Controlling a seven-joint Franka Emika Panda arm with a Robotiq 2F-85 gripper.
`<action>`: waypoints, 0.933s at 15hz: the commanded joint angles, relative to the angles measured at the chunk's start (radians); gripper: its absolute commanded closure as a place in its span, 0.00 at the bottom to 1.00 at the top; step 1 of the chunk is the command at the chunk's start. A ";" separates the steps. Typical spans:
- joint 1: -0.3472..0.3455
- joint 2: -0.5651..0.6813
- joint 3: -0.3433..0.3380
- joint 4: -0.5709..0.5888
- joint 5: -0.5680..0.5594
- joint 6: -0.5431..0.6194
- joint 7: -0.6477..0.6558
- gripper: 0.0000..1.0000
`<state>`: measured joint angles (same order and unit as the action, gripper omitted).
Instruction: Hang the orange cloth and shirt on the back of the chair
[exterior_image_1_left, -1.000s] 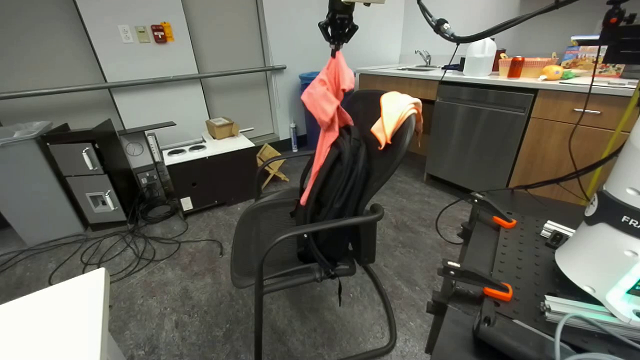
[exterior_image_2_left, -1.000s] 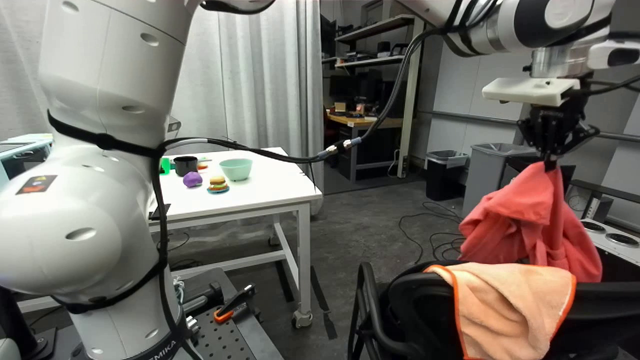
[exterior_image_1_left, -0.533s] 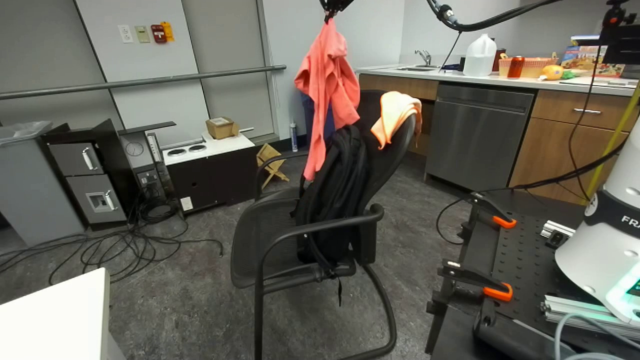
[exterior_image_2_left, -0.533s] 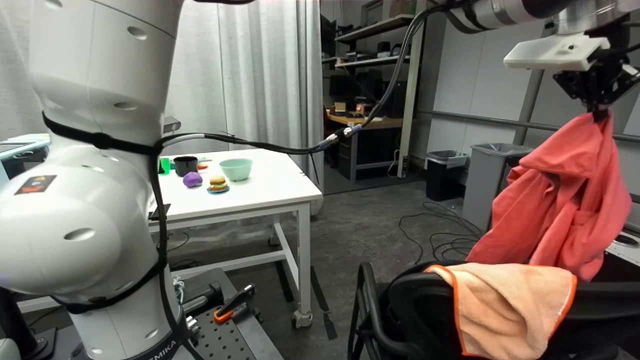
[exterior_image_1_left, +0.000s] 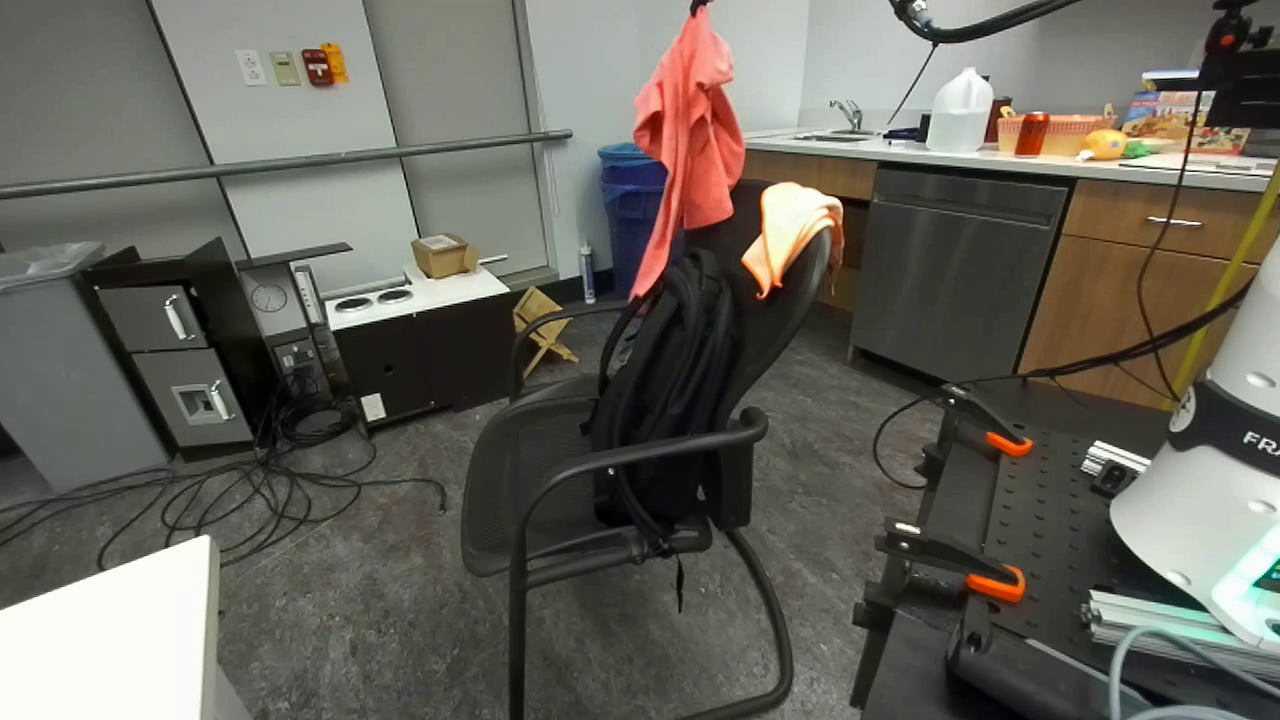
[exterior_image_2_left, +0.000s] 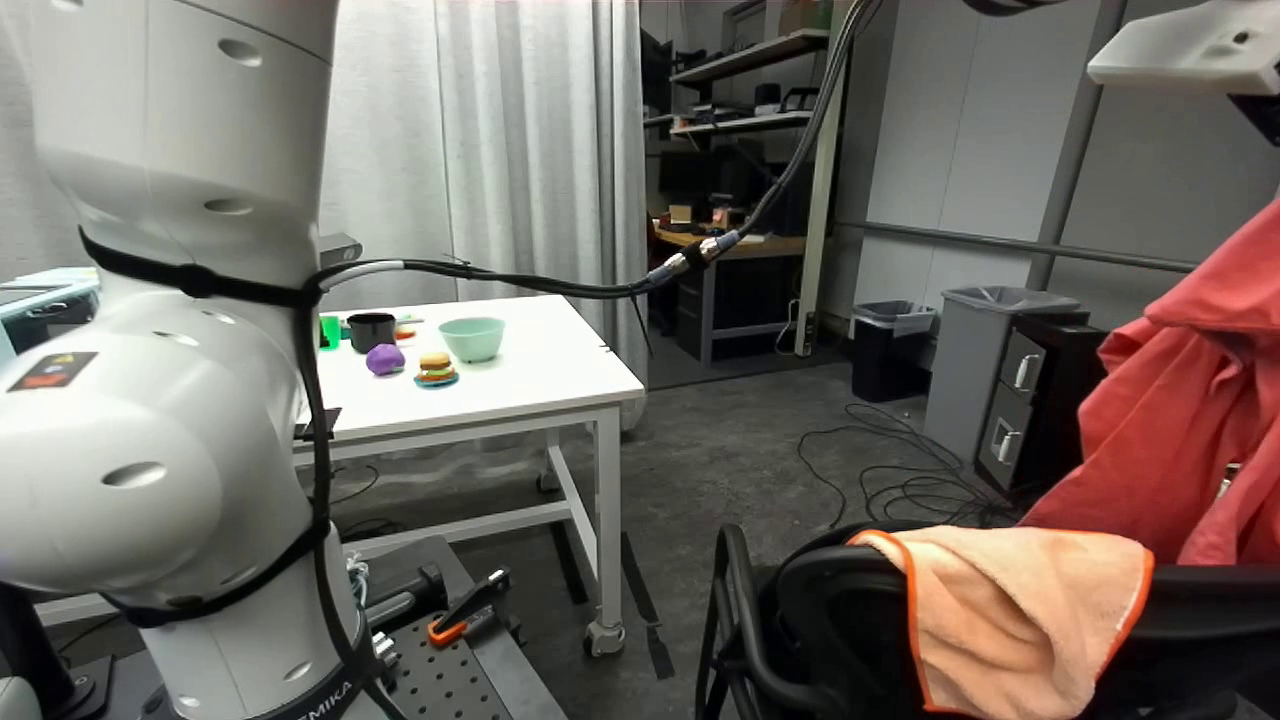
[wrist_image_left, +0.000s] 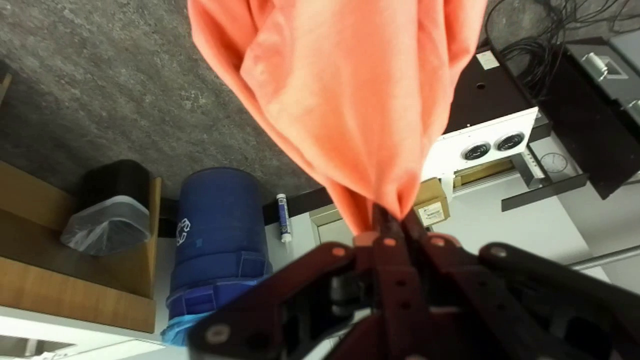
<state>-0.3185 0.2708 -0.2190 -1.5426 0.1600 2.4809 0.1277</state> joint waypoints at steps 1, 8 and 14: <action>-0.031 -0.038 -0.015 -0.055 0.067 -0.001 -0.001 0.99; -0.076 -0.041 -0.033 -0.151 0.164 -0.023 -0.005 0.99; -0.134 -0.063 -0.059 -0.189 0.286 -0.036 -0.007 0.99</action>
<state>-0.4215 0.2535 -0.2679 -1.7030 0.3754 2.4765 0.1278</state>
